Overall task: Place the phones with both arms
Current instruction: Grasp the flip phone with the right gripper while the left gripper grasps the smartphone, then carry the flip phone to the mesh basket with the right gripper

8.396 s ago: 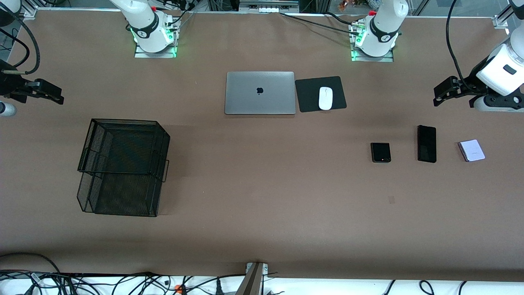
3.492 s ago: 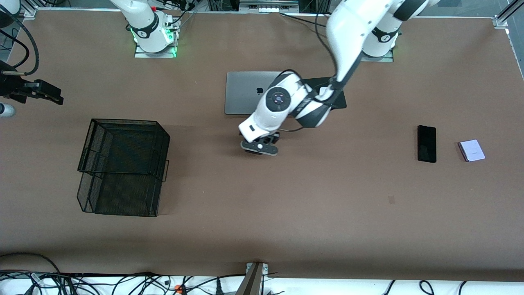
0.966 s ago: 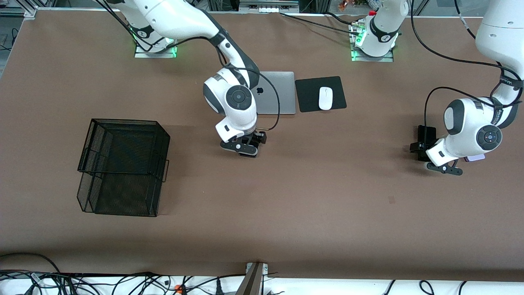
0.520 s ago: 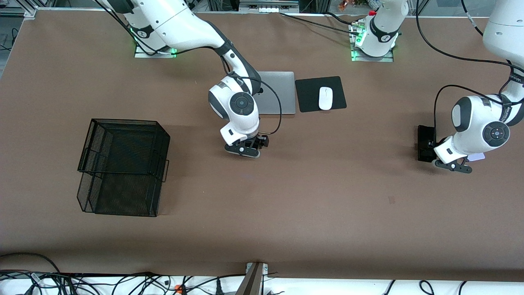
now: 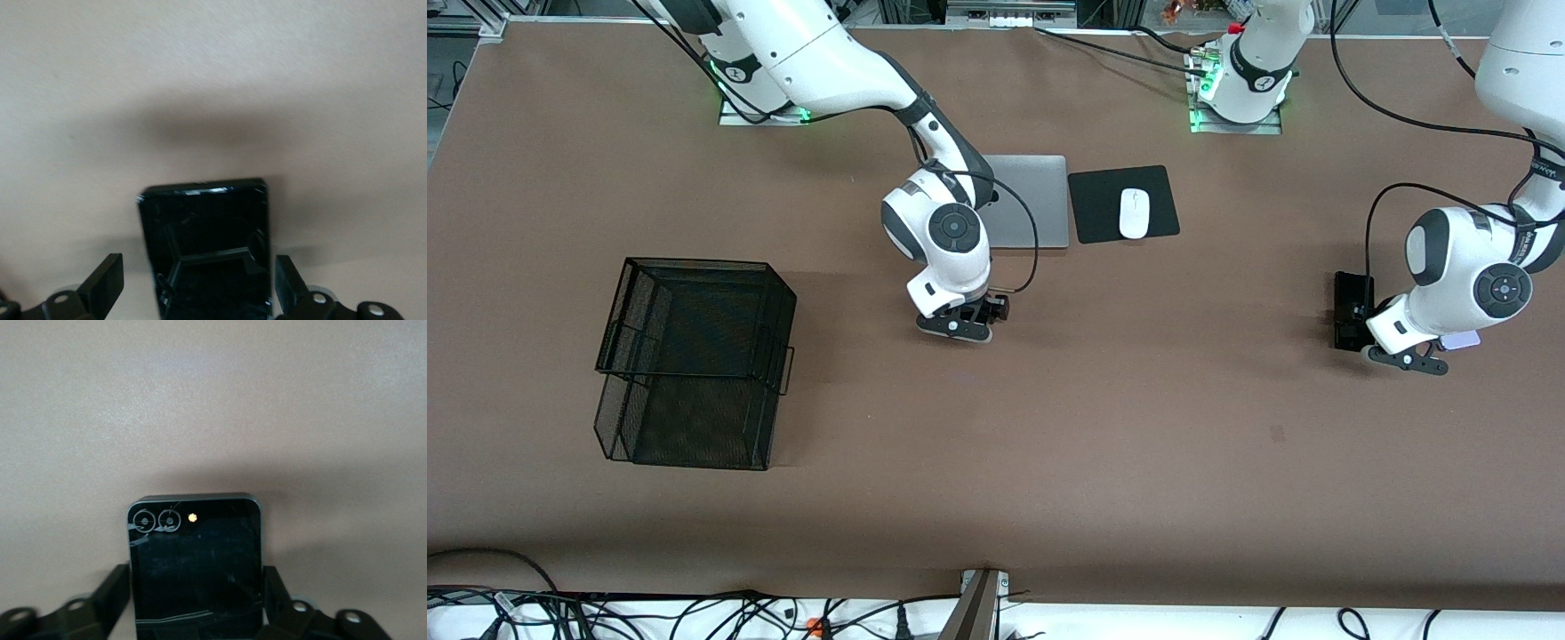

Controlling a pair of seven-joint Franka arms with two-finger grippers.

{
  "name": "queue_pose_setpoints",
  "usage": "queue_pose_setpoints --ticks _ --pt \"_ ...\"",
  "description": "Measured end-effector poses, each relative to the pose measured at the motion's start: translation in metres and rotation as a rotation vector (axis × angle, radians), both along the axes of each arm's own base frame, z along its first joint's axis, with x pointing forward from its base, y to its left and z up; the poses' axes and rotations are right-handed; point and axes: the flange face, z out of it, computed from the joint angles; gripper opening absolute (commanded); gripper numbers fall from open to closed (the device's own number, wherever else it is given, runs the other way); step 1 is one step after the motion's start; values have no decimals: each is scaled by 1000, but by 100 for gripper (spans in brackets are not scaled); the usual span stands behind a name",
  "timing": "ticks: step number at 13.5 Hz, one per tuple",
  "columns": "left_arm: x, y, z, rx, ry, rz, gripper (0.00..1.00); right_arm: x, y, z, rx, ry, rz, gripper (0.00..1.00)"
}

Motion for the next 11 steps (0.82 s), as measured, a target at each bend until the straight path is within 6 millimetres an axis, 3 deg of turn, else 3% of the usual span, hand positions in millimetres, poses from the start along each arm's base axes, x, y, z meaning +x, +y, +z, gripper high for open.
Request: queue_pose_setpoints --ticks 2,4,5,7,8,9,11 --pt "-3 -4 -3 -9 15 0 100 5 2 8 2 -12 3 9" --pt "-9 1 -8 -14 27 10 100 16 2 39 -25 0 -4 9" --pt "-11 4 -11 -17 32 16 100 23 0 68 -48 15 -2 9" --pt "-13 8 -13 -20 36 23 100 31 -18 146 -90 51 25 9" --pt "-13 9 -13 -20 36 24 84 34 -36 183 -104 72 45 8" --pt "-13 8 -13 -21 36 24 46 38 -60 216 -116 97 73 8" --pt "-11 9 -10 -20 32 25 33 51 -128 268 -134 145 145 8"
